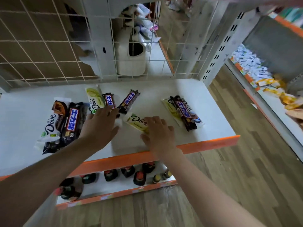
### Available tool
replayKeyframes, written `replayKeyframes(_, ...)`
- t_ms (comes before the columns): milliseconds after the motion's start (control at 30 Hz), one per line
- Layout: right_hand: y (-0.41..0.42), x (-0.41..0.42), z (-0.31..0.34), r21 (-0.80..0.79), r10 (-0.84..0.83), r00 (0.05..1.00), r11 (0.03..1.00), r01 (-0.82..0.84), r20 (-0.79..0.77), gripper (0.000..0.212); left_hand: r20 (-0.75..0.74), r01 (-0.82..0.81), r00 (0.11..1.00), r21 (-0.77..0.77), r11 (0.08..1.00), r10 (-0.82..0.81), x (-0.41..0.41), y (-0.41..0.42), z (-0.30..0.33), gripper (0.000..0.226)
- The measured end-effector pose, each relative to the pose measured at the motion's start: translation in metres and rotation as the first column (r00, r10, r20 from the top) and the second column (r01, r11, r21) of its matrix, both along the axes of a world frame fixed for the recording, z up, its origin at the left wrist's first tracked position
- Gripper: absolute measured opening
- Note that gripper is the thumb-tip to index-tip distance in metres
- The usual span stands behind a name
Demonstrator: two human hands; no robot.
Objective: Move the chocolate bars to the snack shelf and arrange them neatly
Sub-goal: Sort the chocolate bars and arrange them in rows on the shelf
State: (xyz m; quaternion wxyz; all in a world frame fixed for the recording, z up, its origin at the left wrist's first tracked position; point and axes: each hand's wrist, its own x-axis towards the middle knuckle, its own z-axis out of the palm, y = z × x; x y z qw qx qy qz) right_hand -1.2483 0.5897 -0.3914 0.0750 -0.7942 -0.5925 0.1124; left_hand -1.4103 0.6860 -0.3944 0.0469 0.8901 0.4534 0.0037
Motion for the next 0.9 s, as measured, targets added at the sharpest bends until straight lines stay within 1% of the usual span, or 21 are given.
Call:
replayKeyframes(67,0.005,-0.002,-0.001,-0.018,-0.015,1.000,1.000,0.015,0.016,0.045,-0.047,-0.009,0.999,0.011,1.000,0.010,0.004,0.004,-0.006,0.061)
replayKeyframes(133,0.008,-0.005,-0.003,-0.023,-0.030,0.999,0.999,0.030,0.031,0.045,-0.079,-0.029,0.996,0.007,1.000,0.029,0.008,0.004,-0.012,0.059)
replayKeyframes(267,0.008,-0.005,-0.003,-0.023,-0.056,0.998,0.998,0.057,0.011,0.044,-0.099,-0.064,0.993,-0.007,0.998,0.063,0.015,-0.006,-0.016,0.055)
replayKeyframes(400,0.010,-0.004,-0.003,-0.016,-0.049,0.999,0.999,0.050,0.012,0.044,-0.132,-0.084,0.988,0.009,0.996,0.085,0.024,-0.024,-0.014,0.054)
replayKeyframes(500,0.011,-0.003,-0.004,-0.011,-0.058,0.998,0.998,0.058,0.020,0.043,-0.121,-0.103,0.988,-0.018,0.994,0.101,0.030,-0.039,-0.012,0.054)
replayKeyframes(633,0.010,-0.005,-0.007,0.019,-0.071,0.997,0.997,0.070,0.008,0.040,-0.101,-0.122,0.988,-0.002,0.993,0.121,0.033,-0.050,-0.008,0.055)
replayKeyframes(733,0.013,-0.001,-0.006,0.009,-0.043,0.999,0.999,0.044,-0.007,0.040,-0.105,-0.148,0.984,-0.016,0.989,0.145,0.036,-0.054,-0.003,0.054)
replayKeyframes(800,0.013,0.005,-0.004,0.000,-0.020,0.999,1.000,0.020,-0.029,0.038,-0.090,-0.166,0.983,-0.053,0.985,0.161,0.038,-0.056,0.002,0.052)
replayKeyframes(900,0.010,0.013,-0.002,-0.009,-0.002,0.997,1.000,0.001,-0.078,0.037,-0.003,-0.164,0.986,-0.149,0.975,0.166,0.036,-0.057,0.005,0.048)
